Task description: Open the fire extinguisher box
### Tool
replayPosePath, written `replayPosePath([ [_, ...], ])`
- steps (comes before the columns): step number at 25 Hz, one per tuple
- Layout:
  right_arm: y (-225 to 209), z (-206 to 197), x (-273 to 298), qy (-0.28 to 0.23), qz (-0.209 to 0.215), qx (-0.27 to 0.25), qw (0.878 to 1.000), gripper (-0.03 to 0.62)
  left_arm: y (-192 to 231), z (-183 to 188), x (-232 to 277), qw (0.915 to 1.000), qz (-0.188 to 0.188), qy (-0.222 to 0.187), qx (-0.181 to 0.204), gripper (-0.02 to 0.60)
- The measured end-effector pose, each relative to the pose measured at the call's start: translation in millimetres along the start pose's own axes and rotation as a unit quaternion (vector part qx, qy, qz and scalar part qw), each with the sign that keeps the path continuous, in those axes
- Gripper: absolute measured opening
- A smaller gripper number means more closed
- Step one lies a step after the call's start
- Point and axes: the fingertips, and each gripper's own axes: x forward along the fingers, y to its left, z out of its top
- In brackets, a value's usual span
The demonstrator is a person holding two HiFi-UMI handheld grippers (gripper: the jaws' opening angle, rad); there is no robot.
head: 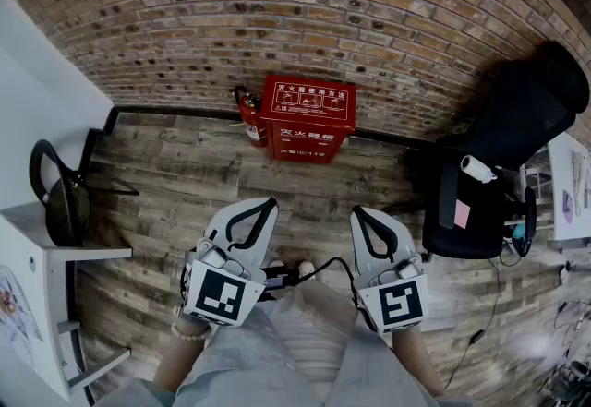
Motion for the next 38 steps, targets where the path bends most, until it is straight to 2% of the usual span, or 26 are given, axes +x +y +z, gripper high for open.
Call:
replayPosePath([
  [13,2,-4,-5,0.003,-0.008,0.003,1.000,0.008,-3,-5,-2,0.9999,-0.009,0.008,0.009,-0.002],
  [21,0,-6,-9,0.001,-0.024,0.034,0.999,0.008,-1,-8,-4,0.9999,-0.013,0.004,0.003,-0.002],
  [38,22,6,4,0.002,-0.051,0.020,0.999,0.008,31,-12,-24,0.9998,-0.005,-0.018,0.008,-0.002],
])
